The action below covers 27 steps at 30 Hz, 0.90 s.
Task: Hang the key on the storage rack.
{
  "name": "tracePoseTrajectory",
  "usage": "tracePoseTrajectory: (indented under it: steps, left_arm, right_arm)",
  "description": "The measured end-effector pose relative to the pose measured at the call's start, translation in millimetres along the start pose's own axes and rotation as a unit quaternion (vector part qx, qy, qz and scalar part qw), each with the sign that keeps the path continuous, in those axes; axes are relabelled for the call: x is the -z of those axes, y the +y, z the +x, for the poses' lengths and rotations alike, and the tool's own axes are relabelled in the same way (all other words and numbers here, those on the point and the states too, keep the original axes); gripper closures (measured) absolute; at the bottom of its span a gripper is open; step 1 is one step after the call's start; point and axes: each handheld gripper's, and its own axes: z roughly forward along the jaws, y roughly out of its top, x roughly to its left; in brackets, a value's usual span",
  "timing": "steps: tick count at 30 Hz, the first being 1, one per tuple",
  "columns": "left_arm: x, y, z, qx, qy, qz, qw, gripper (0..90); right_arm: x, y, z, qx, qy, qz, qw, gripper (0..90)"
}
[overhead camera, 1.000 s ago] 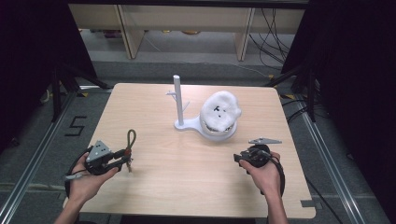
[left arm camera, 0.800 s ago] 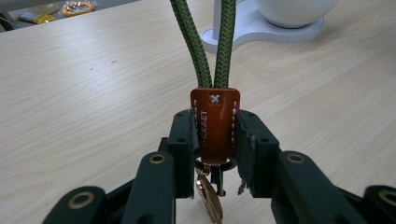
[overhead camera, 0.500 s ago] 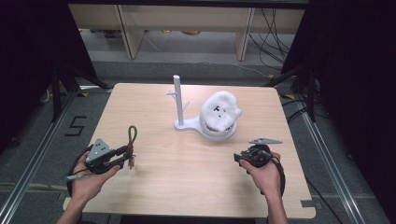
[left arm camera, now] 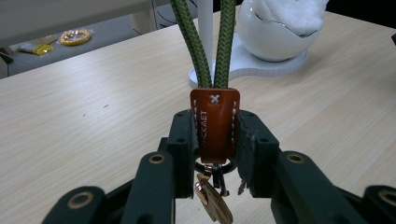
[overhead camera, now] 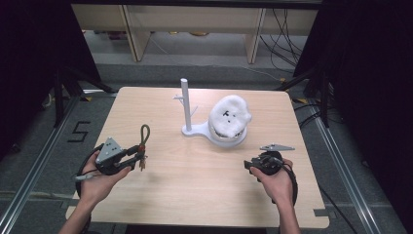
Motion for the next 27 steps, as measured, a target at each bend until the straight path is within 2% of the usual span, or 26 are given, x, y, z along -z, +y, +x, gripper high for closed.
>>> tracePoseTrajectory:
  steps: [8, 9, 16, 17, 20, 21, 27]
  left_arm:
    - [-8.7, 11.5, -2.2, -0.003, -0.004, -0.004, 1.0, 68.6]
    - [-9.3, 12.4, -2.7, -0.003, -0.004, -0.002, 1.0, 68.5]
    - [-18.2, 20.0, -5.7, -0.005, -0.009, -0.007, 0.9999, 68.5]
    - [-19.8, 20.6, -5.9, -0.003, -0.012, -0.01, 0.9999, 68.5]
    - [-23.8, 23.9, -6.4, -0.005, -0.013, -0.01, 0.9999, 68.5]
    - [-24.7, 25.2, -7.0, -0.005, -0.011, -0.009, 0.9999, 68.5]
    - [-32.3, 33.7, -8.9, -0.004, -0.012, -0.016, 0.9998, 68.4]
  right_arm:
    - [0.9, -0.1, 0.5, -0.008, -0.007, -0.003, 0.9999, 60.7]
    - [-1.1, -0.1, -2.5, 0.009, -0.01, -0.014, 0.9998, 60.7]
    - [1.9, 0.7, -2.1, 0.009, -0.002, -0.019, 0.9998, 60.6]
    - [2.8, 0.7, -1.1, 0.001, -0.003, -0.015, 0.9999, 60.5]
    - [3.0, 0.8, -1.4, 0.003, -0.004, -0.017, 0.9998, 60.3]
    - [4.1, 0.8, 0.0, -0.007, -0.004, -0.01, 0.9999, 60.3]
    - [3.4, 1.2, -1.4, 0.007, -0.007, -0.02, 0.9997, 60.0]
